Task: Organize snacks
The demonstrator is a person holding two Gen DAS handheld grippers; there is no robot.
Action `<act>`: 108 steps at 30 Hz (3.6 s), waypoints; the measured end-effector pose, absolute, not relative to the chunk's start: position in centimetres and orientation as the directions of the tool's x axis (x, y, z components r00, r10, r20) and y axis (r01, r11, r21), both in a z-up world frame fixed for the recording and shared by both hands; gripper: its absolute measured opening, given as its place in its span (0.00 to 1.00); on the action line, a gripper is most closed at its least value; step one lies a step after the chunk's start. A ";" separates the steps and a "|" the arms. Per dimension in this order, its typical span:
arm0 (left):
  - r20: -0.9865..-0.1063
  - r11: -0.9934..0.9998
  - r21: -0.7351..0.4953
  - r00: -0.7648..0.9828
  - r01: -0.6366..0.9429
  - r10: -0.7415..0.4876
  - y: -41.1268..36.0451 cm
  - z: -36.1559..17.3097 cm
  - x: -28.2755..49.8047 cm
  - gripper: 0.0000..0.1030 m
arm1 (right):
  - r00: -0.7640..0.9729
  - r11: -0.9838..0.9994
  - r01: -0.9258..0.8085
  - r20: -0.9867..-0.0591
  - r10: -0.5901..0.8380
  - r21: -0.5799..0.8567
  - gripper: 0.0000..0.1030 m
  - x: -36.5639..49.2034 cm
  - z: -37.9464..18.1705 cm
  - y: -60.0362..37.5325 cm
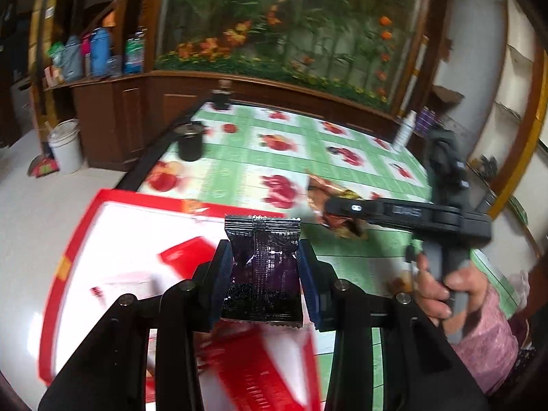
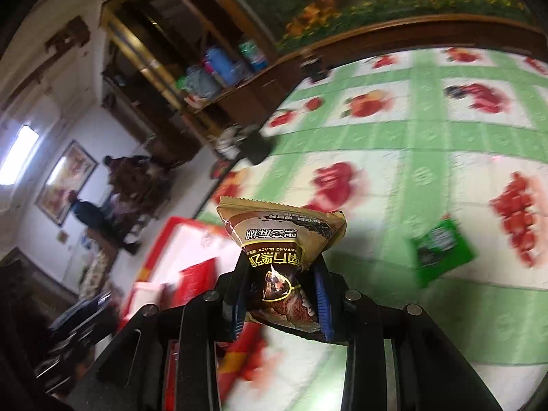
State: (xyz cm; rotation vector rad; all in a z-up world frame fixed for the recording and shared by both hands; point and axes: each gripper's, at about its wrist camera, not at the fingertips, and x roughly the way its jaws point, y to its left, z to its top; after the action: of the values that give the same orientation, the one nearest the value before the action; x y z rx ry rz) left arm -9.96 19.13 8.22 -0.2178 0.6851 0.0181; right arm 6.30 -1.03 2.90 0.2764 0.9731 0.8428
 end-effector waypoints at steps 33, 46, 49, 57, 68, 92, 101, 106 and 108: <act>-0.694 0.965 -0.042 0.702 -0.260 0.159 25.1 4.1 -10.5 0.70 | 0.155 0.544 -0.602 -0.583 0.798 0.584 0.50 1.0 2.2 10.1; -0.671 0.967 -0.038 0.723 -0.254 0.163 24.0 6.0 -11.1 0.73 | 0.326 0.610 -0.437 -0.516 0.792 0.661 0.55 7.5 4.5 -0.4; -0.673 0.969 -0.042 0.724 -0.242 0.152 23.3 6.0 -10.9 0.73 | 0.359 0.642 -0.412 -0.532 0.767 0.647 0.55 8.5 4.5 -2.3; -0.588 0.964 0.029 0.775 -0.263 0.230 19.1 8.3 -11.4 0.78 | 0.482 0.724 -0.478 -0.541 0.690 0.497 0.56 5.9 6.0 -3.2; -0.381 0.900 0.164 0.815 -0.405 0.436 16.3 11.3 -14.9 0.85 | 0.663 0.770 -0.584 -0.396 0.635 0.257 0.83 -4.8 8.3 -3.2; -0.426 0.913 0.081 0.815 -0.399 0.393 15.4 10.0 -19.1 0.85 | 0.748 0.829 -0.518 -0.359 0.558 0.211 0.98 -12.8 7.8 -5.3; -0.458 0.909 0.086 0.794 -0.409 0.400 15.2 9.1 -20.1 0.85 | 0.793 0.849 -0.511 -0.308 0.526 0.134 0.98 -15.2 8.2 -5.4; -0.462 0.896 0.091 0.778 -0.435 0.425 16.2 8.7 -20.6 0.85 | 0.790 0.847 -0.515 -0.310 0.529 0.134 0.98 -15.1 8.1 -5.3; -0.469 0.891 0.089 0.770 -0.445 0.432 16.7 8.4 -20.6 0.85 | 0.786 0.845 -0.517 -0.315 0.532 0.137 0.98 -15.0 8.0 -5.2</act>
State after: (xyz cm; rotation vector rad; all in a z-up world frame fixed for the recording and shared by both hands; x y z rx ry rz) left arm -20.63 16.66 8.42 -0.0273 0.5021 0.4752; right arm -14.97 -5.24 7.98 0.0436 0.3530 0.5655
